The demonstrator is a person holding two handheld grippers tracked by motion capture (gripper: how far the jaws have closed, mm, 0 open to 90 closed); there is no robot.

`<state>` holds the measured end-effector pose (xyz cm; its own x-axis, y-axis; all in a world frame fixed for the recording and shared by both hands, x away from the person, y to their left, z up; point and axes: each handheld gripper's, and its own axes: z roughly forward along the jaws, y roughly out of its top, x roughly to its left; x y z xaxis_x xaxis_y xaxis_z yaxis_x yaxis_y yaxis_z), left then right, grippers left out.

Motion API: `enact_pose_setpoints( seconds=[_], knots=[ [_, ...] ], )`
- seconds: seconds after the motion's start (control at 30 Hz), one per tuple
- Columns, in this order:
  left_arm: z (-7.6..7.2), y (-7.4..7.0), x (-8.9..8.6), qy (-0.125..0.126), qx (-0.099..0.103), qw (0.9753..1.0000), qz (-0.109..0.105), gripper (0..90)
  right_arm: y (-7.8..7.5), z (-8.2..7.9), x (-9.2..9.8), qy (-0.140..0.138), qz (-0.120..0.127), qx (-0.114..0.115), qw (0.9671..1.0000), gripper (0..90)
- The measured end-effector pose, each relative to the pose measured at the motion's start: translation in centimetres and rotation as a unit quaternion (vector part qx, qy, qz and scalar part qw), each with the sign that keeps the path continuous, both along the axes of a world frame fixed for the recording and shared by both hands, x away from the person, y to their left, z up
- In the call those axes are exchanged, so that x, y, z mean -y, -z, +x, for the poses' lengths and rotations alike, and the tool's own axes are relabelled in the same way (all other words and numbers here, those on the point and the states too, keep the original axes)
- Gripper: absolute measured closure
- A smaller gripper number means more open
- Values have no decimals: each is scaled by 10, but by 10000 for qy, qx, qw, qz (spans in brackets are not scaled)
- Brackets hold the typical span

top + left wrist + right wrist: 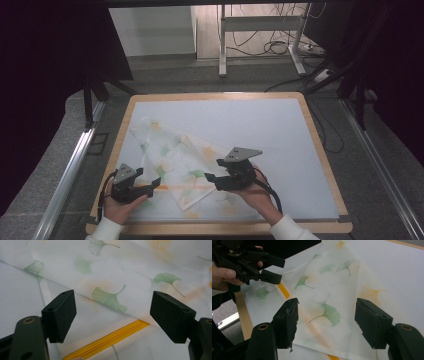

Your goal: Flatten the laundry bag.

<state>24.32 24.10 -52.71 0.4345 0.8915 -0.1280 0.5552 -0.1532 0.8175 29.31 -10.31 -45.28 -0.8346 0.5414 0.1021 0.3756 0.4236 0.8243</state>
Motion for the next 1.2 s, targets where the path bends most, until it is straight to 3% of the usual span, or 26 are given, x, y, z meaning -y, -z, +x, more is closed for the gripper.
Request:
enact_pose_setpoints(
  seconds=[0.17,0.37,0.53,0.7,0.8,1.03,1.2],
  knots=[
    [-1,0,0,-51,15,9999,138,208,6,-3,-8,-88,-98,-50,9999,349],
    [0,1,-1,46,51,9999,106,205,17,-9,-30,-341,-302,-149,9988,349],
    [0,0,-2,-23,65,9999,127,205,18,-11,-35,-395,-216,-324,9985,354],
    [0,1,-3,-55,76,9998,153,206,23,-16,-45,-515,-361,-340,9974,363],
    [1,1,-3,-44,64,9998,179,206,28,-18,-55,-574,-468,-451,9962,369],
    [1,2,-3,-67,56,9998,181,205,41,-20,-74,-727,-758,-451,9934,369],
    [2,2,-3,-62,37,9997,225,205,54,-24,-88,-903,-1082,-495,9888,351]
  ],
)
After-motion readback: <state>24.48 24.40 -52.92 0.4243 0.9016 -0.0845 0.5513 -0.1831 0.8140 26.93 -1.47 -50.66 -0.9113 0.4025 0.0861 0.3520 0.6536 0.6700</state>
